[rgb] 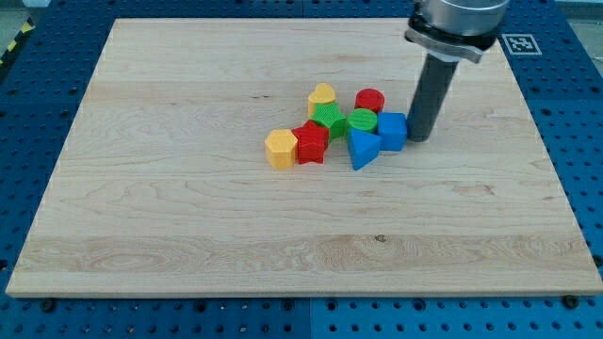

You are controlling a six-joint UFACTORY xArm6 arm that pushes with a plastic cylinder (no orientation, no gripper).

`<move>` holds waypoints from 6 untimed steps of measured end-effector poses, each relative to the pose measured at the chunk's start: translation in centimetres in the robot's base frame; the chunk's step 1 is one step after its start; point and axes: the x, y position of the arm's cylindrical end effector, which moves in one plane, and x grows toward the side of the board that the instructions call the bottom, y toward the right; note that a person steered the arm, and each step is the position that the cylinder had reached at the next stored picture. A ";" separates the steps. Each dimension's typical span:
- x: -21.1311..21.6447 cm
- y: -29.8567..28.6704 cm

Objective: Place your arm diagonally bottom left to the yellow hexagon

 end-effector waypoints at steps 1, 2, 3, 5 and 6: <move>0.0 -0.9; 1.1 2.4; 3.5 5.0; 9.5 -7.4; 8.8 -15.4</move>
